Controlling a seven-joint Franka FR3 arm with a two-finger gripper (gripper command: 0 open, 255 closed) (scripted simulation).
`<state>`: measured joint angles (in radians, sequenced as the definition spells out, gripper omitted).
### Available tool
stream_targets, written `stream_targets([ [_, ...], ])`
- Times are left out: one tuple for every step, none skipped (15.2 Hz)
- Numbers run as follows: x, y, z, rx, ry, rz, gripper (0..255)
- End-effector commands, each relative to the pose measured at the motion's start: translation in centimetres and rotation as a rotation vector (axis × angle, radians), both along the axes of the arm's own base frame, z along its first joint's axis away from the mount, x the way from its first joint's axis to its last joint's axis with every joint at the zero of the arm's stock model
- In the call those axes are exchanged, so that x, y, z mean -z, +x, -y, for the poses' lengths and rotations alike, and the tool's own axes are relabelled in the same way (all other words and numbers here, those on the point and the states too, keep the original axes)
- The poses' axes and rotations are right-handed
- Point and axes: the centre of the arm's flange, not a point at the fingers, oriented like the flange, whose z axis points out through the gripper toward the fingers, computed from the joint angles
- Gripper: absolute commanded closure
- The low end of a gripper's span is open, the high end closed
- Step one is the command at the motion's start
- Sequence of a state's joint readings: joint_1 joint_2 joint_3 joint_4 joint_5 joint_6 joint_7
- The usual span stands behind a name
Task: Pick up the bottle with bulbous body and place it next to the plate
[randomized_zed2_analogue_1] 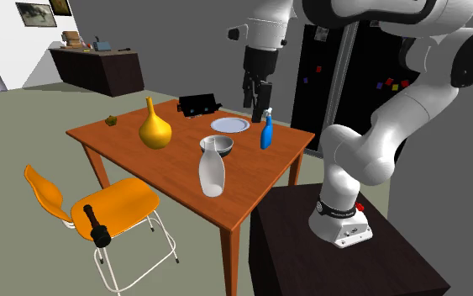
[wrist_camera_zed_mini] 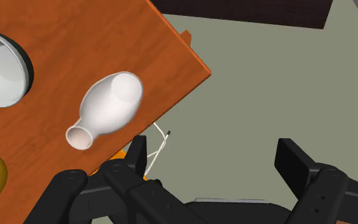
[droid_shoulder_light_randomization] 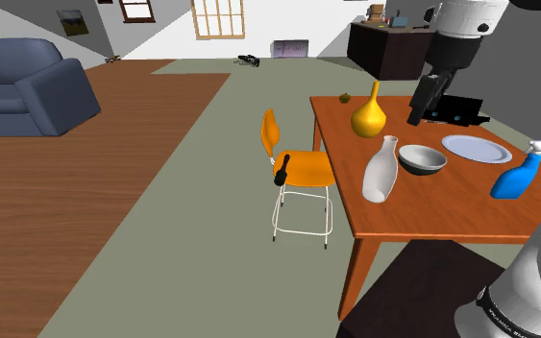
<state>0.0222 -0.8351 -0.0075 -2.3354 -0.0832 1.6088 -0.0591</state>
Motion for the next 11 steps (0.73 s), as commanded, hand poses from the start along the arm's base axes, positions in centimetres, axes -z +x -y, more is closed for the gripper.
stream_targets([
  [0.0,0.0,0.0,0.000,0.000,0.000,0],
  [0.7,0.6,1.0,0.003,0.004,0.001,0],
  [1.5,1.2,2.0,0.006,0.009,0.002,0],
  [2.2,1.8,3.0,0.010,0.013,0.002,0],
  [2.9,2.3,3.9,0.013,0.017,0.003,0],
  [3.7,2.9,4.9,0.016,0.022,0.004,0],
  [4.4,3.5,5.9,0.019,0.026,0.005,0],
  [5.1,4.1,6.9,0.023,0.030,0.005,0],
  [5.9,4.7,7.8,0.026,0.034,0.006,0],
  [6.7,5.2,8.8,0.029,0.039,0.007,0],
  [7.4,5.8,9.8,0.032,0.043,0.008,0],
])
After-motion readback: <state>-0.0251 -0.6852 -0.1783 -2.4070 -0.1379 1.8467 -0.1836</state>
